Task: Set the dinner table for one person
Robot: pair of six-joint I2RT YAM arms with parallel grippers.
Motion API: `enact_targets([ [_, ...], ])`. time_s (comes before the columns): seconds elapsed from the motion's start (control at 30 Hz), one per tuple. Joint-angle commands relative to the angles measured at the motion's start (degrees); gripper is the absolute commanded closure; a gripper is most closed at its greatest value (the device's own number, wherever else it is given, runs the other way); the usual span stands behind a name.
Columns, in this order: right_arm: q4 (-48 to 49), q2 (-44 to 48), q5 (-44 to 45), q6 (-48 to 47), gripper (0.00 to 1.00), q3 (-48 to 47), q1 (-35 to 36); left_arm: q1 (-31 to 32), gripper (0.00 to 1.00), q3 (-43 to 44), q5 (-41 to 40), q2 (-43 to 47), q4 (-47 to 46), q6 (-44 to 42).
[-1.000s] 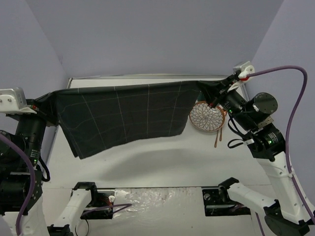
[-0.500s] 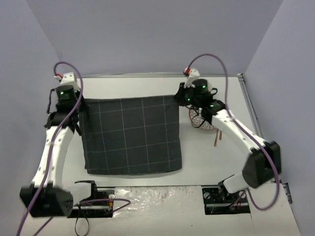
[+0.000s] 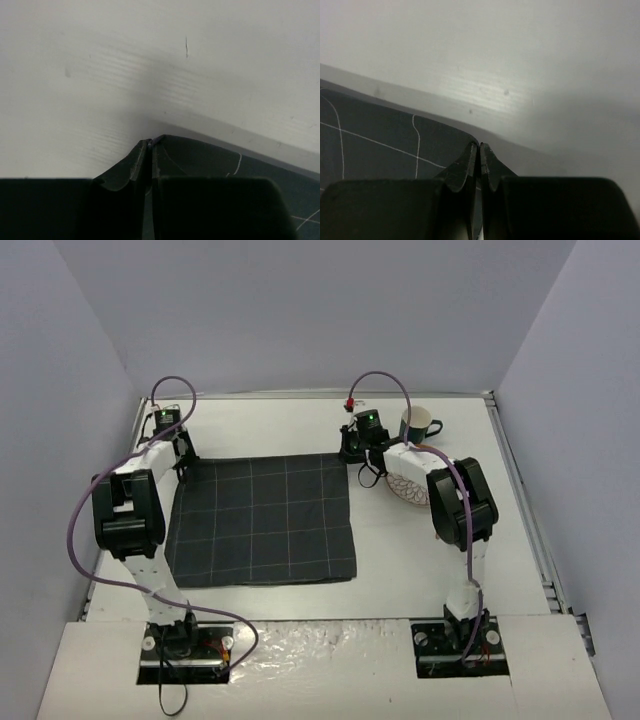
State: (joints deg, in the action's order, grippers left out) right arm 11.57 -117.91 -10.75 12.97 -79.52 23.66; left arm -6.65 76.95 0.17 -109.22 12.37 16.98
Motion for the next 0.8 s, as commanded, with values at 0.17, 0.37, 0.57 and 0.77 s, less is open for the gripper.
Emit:
enact_targets([
  [0.17,4.5,-5.6,3.28,-5.17,0.98,-12.7,-2.35,-2.14,0.91,7.95,-1.01,-3.72,-9.12,-3.43],
  [0.37,2.2,-7.64,4.63,-6.74,0.56,-18.23,-2.66,-2.31,0.62,13.04,-1.49,-5.45,-7.32,-4.71],
  [0.57,1.38,0.28,7.8,-7.43,0.27,-14.92,-2.66,-2.19,0.22,14.09,-2.94,4.8,-5.06,-3.64],
  [0.77,0.66,13.0,7.79,-1.08,0.21,-2.87,-2.1,-1.38,0.17,8.76,-5.69,20.05,5.41,3.69],
])
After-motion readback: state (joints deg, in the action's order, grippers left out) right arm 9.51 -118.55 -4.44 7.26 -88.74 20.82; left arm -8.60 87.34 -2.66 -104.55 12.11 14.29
